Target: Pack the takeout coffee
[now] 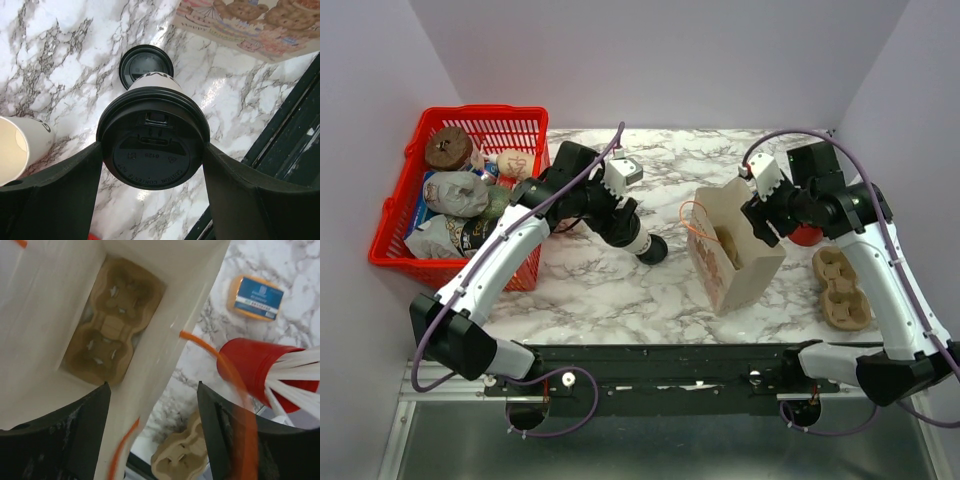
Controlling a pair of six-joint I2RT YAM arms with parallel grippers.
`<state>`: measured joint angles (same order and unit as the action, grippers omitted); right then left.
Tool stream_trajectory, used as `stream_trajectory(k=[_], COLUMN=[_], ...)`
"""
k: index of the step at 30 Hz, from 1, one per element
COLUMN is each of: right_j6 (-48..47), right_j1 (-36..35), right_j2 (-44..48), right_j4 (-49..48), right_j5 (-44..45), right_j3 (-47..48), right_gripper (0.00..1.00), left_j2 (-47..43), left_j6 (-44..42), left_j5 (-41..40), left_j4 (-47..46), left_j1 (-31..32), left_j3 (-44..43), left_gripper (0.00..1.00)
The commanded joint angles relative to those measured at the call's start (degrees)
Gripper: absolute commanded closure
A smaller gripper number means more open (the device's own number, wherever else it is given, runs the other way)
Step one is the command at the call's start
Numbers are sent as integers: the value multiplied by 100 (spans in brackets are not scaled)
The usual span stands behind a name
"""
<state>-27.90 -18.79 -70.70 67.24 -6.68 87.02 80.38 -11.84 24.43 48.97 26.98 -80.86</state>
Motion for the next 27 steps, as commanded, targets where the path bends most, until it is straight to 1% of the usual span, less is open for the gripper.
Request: stream_trajectory(k=[1,2,3,5,6,8,9,10,11,14,17,18,19,20,22,23,24,25,27], right_j6=[-84,-119,-145,-224,-251,-356,-391,-444,-488,-575,-751,-926,-997,-1042,-1051,-1051,-1033,-1007,-937], right_j1=[-2,-2,6,7,7,6,-2,-2,-2,-11,-151,-204,-257,-353,-424,-476,-494,-494,-494], right_j2=[-198,-338,-444,-611,-795,-963,-1059,-1112,-1148,-1341,-1535,-1526,-1500,-1387,-1289,-1228,-1192,-1175,-1148], right_j4=[745,816,904,1202,1317,1616,1669,1669,1626,1371,1204,1099,785,581,108,18,-61,-219,-238], right_j5=[9,9,-18,17,43,18,-35,-166,-219,-342,-518,-536,-510,-449,-413,-448,-475,-510,-589], right_j3=[51,234,358,648,945,1219,1334,1509,1598,1914,2099,2039,1933,1680,1467,1388,1222,1134,1036], right_gripper=[39,43,52,59,65,73,83,89,98,100,100,99,99,99,99,100,99,99,100], left_j2=[-373,-409,-470,-532,-602,-690,-777,-813,-865,-1120,-1358,-1402,-1402,-1411,-1420,-1446,-1472,-1490,-1525], left_j6=[138,129,111,120,111,129,129,138,146,7,-266,-284,-267,-223,-126,-117,-109,-135,-231], left_j5=[63,19,-121,-236,-280,-438,-482,-604,-649,-886,-826,-791,-721,-650,-142,52,428,597,887], left_j4=[-581,-599,-625,-722,-748,-862,-915,-1020,-1091,-1512,-1917,-1978,-2066,-2084,-2146,-2181,-2199,-2225,-2190], left_j1=[70,79,97,140,141,167,167,167,167,167,167,158,158,158,176,193,211,246,307], left_j3=[-87,-192,-254,-412,-457,-544,-562,-580,-624,-615,-667,-720,-764,-878,-931,-905,-879,-835,-712], left_gripper=[100,100,100,100,100,100,100,100,100,100,100,100,100,100,100,100,100,100,100])
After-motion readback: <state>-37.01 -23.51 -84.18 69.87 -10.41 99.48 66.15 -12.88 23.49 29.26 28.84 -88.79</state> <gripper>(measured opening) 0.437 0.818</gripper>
